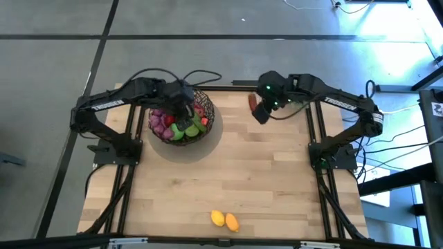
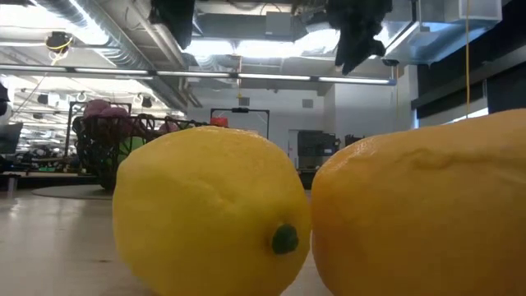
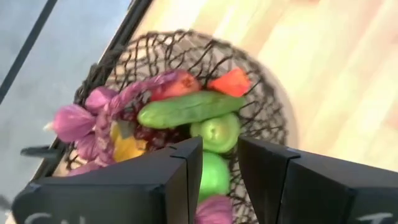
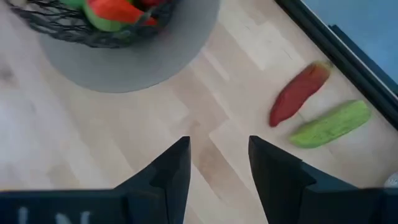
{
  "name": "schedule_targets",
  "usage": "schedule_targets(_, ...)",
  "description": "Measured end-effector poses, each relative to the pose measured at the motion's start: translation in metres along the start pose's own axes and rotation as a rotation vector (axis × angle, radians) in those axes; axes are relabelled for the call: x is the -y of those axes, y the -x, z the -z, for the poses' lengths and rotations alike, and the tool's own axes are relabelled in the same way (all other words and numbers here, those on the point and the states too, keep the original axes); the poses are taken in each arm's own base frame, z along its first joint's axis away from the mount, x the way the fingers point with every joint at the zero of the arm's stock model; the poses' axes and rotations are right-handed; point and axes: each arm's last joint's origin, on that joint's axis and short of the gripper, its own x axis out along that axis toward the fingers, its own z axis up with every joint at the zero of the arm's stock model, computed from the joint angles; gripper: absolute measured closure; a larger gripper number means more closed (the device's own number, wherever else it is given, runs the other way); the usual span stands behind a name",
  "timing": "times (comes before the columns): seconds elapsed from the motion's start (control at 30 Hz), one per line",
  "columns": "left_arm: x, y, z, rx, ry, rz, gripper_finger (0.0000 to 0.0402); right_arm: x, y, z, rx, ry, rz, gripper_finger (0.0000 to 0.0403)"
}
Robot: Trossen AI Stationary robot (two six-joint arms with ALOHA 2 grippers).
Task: Build produce basket
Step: Put the red and green bell pepper into the black wire basket
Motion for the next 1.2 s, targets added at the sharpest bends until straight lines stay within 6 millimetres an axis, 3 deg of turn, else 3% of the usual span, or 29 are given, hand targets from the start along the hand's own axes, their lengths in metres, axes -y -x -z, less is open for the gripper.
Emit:
schedule_targets(0.27, 0.016, 0.005, 0.003, 0.020, -0.009, 0.036, 0.0311, 0.037, -0.052, -0.020, -0.113, -0.196, 0.103, 0.0247)
schedule_targets(0.43, 0.017, 0.004, 0.003, 0.019, 0.009, 0.037, 0.0312, 0.064, -0.103, -0.032, -0.174, -0.293, 0.156, 0.0247)
schedule_targets(0.6, 0.017, 0.004, 0.002, 0.024, 0.014, 0.038, 0.0312, 0.089, -0.149, -0.033, -0.260, -0.342, 0.201, 0.0247)
schedule_targets(0.73, 0.017, 0.005, 0.000, 0.044, 0.044, 0.046, 0.0312, 0.107, -0.175, -0.034, -0.282, -0.353, 0.216, 0.0247)
schedule_targets(0.93, 0.017, 0.004, 0.000, 0.044, 0.069, 0.047, 0.0312, 0.128, -0.192, -0.037, -0.242, -0.374, 0.222, 0.0247)
schedule_targets(1.1, 0.017, 0.004, 0.000, 0.044, 0.072, 0.047, 0.0312, 0.142, -0.191, -0.034, -0.276, -0.444, 0.163, 0.0247)
schedule_targets(1.2, 0.017, 0.004, 0.000, 0.043, 0.072, 0.047, 0.0312, 0.143, -0.189, -0.035, -0.284, -0.374, 0.073, 0.0247)
